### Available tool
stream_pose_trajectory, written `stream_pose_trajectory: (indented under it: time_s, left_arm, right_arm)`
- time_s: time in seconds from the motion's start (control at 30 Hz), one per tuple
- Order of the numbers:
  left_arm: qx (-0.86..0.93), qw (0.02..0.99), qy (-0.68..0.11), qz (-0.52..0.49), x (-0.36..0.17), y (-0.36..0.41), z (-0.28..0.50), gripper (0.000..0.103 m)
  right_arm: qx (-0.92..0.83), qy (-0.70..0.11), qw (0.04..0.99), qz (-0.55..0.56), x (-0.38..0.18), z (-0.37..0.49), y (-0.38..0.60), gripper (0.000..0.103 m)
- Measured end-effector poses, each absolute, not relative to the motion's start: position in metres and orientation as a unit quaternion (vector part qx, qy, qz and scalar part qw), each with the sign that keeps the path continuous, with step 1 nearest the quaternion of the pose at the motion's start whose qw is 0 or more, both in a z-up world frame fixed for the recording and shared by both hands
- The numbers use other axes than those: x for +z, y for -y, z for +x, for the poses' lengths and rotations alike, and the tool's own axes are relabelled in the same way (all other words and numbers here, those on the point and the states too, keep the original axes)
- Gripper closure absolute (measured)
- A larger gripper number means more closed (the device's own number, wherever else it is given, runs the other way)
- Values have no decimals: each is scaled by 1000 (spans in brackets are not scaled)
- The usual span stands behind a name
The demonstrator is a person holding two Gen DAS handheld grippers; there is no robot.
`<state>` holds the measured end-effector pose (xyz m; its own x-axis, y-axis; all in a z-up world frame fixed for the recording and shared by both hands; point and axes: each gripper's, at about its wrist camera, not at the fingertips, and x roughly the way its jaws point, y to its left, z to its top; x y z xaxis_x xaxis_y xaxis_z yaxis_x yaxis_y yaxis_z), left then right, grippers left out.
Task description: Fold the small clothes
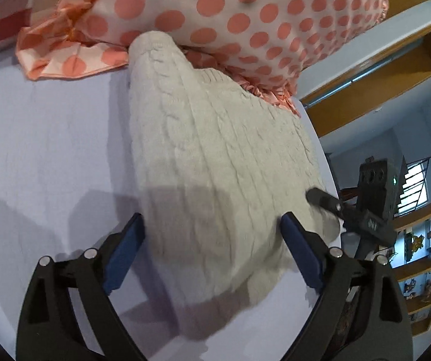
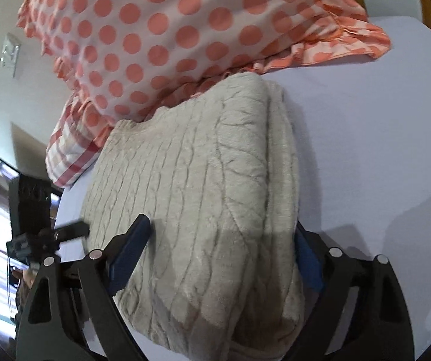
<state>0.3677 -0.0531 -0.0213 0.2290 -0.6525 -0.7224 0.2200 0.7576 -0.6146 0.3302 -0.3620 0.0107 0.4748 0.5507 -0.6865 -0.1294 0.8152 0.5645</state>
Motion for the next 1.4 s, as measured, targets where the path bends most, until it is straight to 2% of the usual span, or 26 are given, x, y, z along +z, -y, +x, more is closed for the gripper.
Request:
stream_pose_trajectory:
  time_s: [0.07,0.1,0.13,0.23,0.27,0.43,0.6,0.67,0.73,0.8,0.9,0.93,1.0,1.17,1.2,1.27,1.4]
  left_arm:
    - [-284,758,-546,-215,-20,50,369,18]
    - [-279,760,-545,-219,-18,48,369,22]
    - [-273,763,-543,-220,-16,47,370,33]
    - [-266,771,-534,-224,-13,41,370,57]
    - [-266,779,-524,-218,-7,36,365,62]
    - [-253,812,-489,-194,30,-7,341,66]
    - [-204,839,-472,-180,47,-69,319,63]
    - [-163,832,-503,-171,30,-85,320,52]
    - [-166,823,-509,-191,21,-99,316,47]
    - [-170,834,-490,-187,33,-107,305,47]
    - [-185,860,-446,-166,64,-114,281,38]
    - [-185,868,-433,-157,73,-116,271,32]
    - [-184,884,-408,-135,91,-117,252,27]
    - [-184,897,-387,-112,110,-120,216,20]
    - [-183,898,-385,-111,112,-120,211,20]
    - [-183,900,-380,-111,116,-122,205,19]
    - [-184,901,-375,-116,116,-139,192,17]
  right_arm:
    - [217,-466,823,242,8,330,366,23]
    - [225,-462,820,253,6,329,369,38]
    - [240,-466,807,273,2,329,370,47]
    - [257,-466,793,295,-1,326,366,56]
    - [261,-463,793,297,2,323,362,57]
    - [323,-434,793,279,34,312,314,63]
    - [352,-439,796,223,43,320,251,65]
    - [329,-461,803,187,34,324,231,63]
    - [296,-471,818,148,29,321,220,49]
    - [268,-454,840,131,42,312,226,41]
    - [232,-380,890,94,79,281,236,41]
    - [246,-359,896,88,90,270,232,41]
    - [329,-331,881,79,106,244,205,41]
    - [419,-335,842,-61,91,207,99,43]
    - [417,-343,837,-88,84,207,81,50]
    - [407,-360,832,-110,72,216,61,56]
    - [357,-367,848,-134,62,239,54,57]
